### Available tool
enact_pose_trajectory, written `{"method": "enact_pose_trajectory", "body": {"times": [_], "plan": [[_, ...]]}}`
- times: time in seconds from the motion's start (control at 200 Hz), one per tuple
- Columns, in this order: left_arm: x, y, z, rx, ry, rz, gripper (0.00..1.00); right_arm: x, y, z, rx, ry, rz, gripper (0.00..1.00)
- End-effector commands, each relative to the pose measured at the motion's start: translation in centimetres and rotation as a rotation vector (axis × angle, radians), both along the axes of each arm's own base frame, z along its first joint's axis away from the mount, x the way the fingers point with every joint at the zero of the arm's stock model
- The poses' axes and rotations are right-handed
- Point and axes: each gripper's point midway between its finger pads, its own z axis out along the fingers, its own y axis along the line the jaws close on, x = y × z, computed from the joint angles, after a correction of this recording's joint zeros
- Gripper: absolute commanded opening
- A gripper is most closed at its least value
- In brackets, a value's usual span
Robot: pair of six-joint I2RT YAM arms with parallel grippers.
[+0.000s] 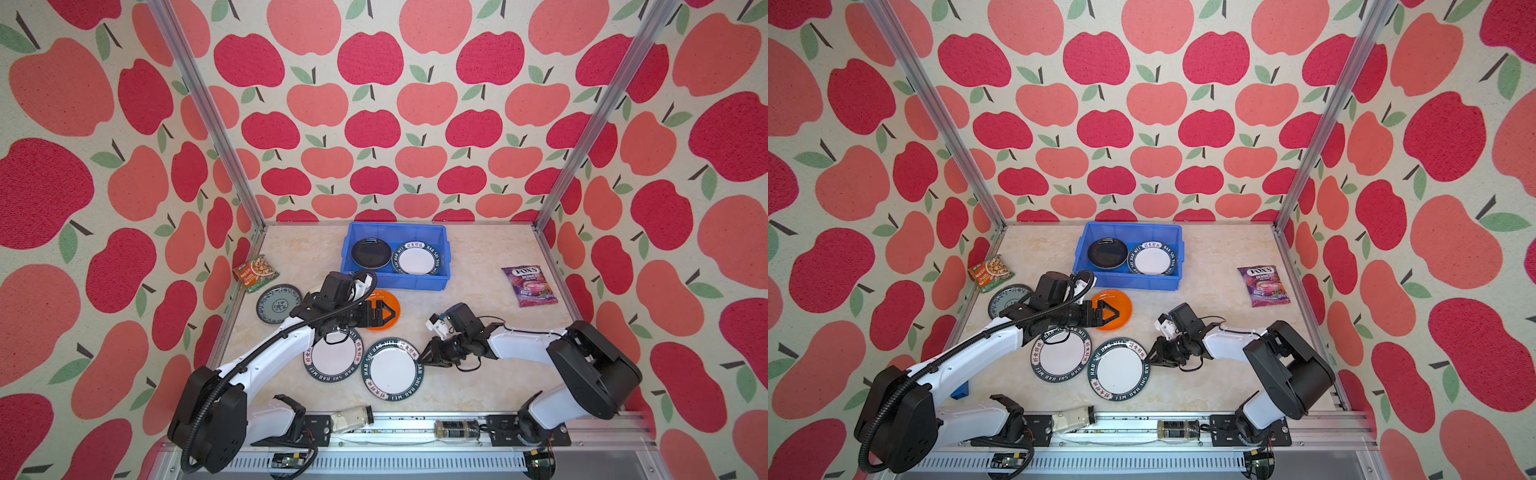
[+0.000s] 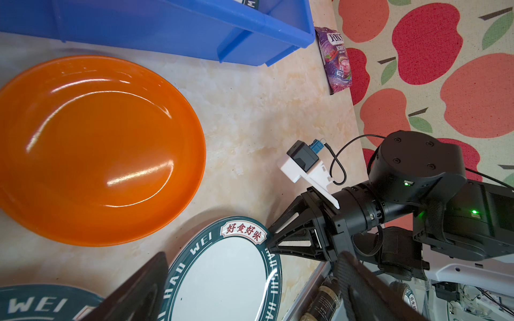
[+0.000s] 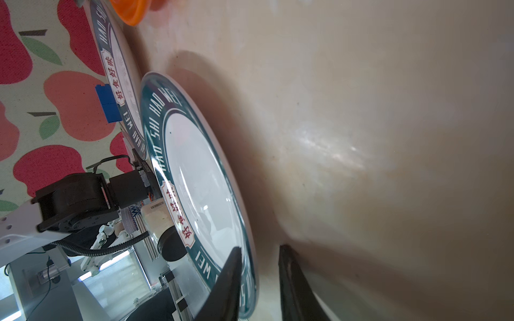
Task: Place the plates into the plastic bin on the countertop
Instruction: 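Close the right gripper on the plate's rim and tilt it up, then lift the plate toward the left gripper while the left gripper closes on its rim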
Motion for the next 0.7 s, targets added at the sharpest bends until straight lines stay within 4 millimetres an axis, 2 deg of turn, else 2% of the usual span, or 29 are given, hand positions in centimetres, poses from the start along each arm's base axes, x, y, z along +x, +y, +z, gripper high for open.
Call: {"method": "enact_pose_trajectory", "body": {"times": [0.0, 0.16, 0.34, 0.545, 0.595, 0.695], "plan": [[0.1, 0.0, -0.8, -0.008, 0.022, 0.007, 0.96, -0.4, 0.7, 0.0, 0.031, 0.024, 0.008, 0.24], [0.4, 0.0, -1.3, -0.016, 0.029, 0.012, 0.96, -0.4, 1.0, -0.5, 0.043, 0.040, 0.003, 0.20], [0.8, -0.2, -1.4, -0.021, 0.029, 0.010, 0.96, -0.7, 0.7, -0.9, 0.038, 0.053, 0.003, 0.13], [1.1, -0.4, -1.7, -0.024, 0.035, 0.000, 0.95, -1.2, 0.3, -0.7, 0.042, 0.046, 0.003, 0.05], [1.1, -0.5, -1.7, -0.024, 0.035, -0.002, 0.95, -1.4, 0.0, -0.6, 0.039, 0.042, 0.006, 0.00], [1.3, -0.7, -1.4, -0.030, 0.031, -0.008, 0.95, -2.0, -0.6, -0.1, 0.036, 0.036, 0.020, 0.00]]}}
